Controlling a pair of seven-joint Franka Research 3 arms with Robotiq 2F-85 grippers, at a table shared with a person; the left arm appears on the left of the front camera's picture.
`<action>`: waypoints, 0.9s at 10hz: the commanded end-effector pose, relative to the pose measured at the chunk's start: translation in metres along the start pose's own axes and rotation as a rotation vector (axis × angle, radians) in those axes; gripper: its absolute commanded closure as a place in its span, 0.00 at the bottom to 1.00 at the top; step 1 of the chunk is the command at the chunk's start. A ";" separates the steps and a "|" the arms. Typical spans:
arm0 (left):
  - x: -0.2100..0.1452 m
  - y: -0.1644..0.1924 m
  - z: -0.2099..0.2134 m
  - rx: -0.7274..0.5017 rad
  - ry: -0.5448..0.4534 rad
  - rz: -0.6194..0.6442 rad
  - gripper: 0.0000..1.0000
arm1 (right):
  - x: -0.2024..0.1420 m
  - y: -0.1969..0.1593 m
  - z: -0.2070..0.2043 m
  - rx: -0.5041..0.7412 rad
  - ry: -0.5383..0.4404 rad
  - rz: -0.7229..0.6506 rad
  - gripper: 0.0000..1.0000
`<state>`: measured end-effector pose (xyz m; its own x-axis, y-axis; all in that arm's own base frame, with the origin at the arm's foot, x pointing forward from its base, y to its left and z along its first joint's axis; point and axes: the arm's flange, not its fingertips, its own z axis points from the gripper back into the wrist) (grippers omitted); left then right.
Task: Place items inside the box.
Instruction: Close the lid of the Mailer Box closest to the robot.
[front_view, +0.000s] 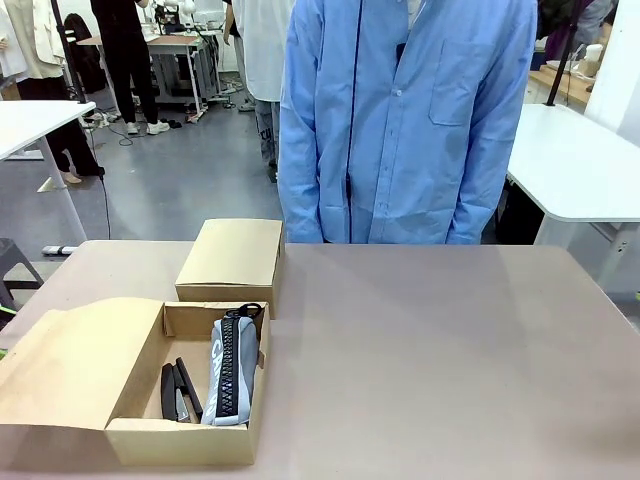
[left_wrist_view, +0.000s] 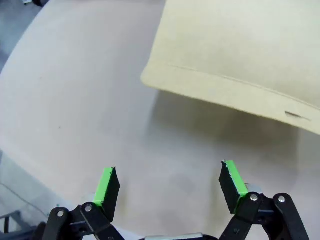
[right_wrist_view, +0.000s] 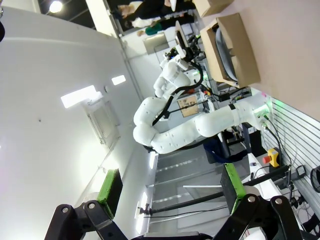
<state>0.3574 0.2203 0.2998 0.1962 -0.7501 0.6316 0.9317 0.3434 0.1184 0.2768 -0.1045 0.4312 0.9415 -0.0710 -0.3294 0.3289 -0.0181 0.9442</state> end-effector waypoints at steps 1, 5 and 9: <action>0.012 0.002 -0.008 -0.039 -0.047 -0.006 0.00 | -0.002 0.004 0.000 0.011 0.002 0.007 0.00; 0.047 -0.012 -0.016 -0.225 -0.421 -0.052 0.00 | -0.002 0.004 0.000 0.011 0.002 0.007 0.00; 0.110 -0.054 -0.007 -0.212 -0.567 -0.118 0.00 | -0.002 0.004 0.000 0.011 0.002 0.007 0.00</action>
<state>0.3446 0.1338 0.3516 -0.0085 -0.3564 0.9343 0.9908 0.1233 0.0561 0.2768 -0.1045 0.4312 0.9415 -0.0709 -0.3296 0.3291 -0.0182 0.9441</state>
